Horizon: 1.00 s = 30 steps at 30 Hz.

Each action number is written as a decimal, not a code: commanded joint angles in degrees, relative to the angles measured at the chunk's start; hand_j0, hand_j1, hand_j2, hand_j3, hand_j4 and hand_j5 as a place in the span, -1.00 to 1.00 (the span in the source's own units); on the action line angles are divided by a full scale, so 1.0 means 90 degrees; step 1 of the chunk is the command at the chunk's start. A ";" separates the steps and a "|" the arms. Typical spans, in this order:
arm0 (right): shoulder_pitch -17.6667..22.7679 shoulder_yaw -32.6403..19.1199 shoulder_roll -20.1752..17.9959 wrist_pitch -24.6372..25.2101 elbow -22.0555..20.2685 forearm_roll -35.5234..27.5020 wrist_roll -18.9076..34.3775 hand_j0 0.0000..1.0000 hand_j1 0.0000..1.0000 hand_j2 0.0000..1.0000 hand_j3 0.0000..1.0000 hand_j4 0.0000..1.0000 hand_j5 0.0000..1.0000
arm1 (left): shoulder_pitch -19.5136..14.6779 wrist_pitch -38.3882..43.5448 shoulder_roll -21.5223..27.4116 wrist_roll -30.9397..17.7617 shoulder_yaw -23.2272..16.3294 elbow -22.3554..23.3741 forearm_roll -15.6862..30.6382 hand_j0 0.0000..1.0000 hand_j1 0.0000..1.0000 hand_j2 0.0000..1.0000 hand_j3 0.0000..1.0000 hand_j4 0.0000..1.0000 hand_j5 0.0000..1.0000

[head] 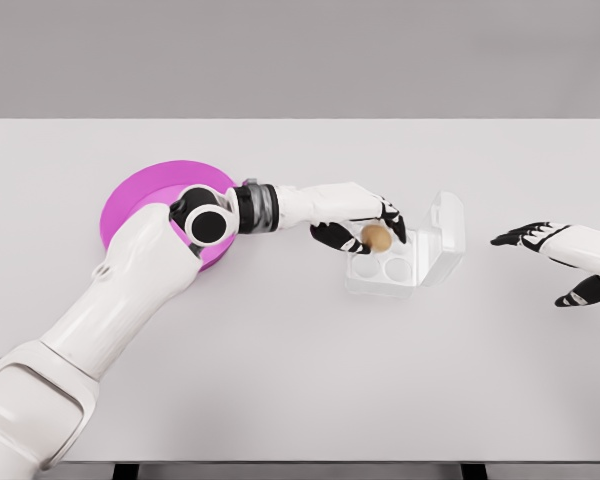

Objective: Pack egg into the box and close the box lid

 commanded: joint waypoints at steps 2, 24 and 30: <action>0.0000 0.0002 -0.0007 0.0017 -0.0010 -0.0041 -0.0002 1.00 1.00 1.00 1.00 1.00 1.00 | 0.0000 0.0008 0.0002 0.0003 0.0009 -0.0017 0.0054 0.42 0.42 0.42 0.42 0.42 0.42; 0.0088 -0.0037 -0.0036 0.0017 -0.0302 -0.0041 -0.0002 1.00 1.00 1.00 1.00 1.00 1.00 | 0.0887 -0.0648 0.2989 0.0003 0.1726 -0.2263 0.1772 1.00 1.00 1.00 1.00 1.00 1.00; 0.0088 -0.0027 -0.0026 0.0017 -0.0655 -0.0051 -0.0002 1.00 1.00 1.00 1.00 1.00 1.00 | 0.2226 -0.0648 0.4015 0.0003 0.2890 -0.2175 0.2896 1.00 1.00 1.00 1.00 1.00 1.00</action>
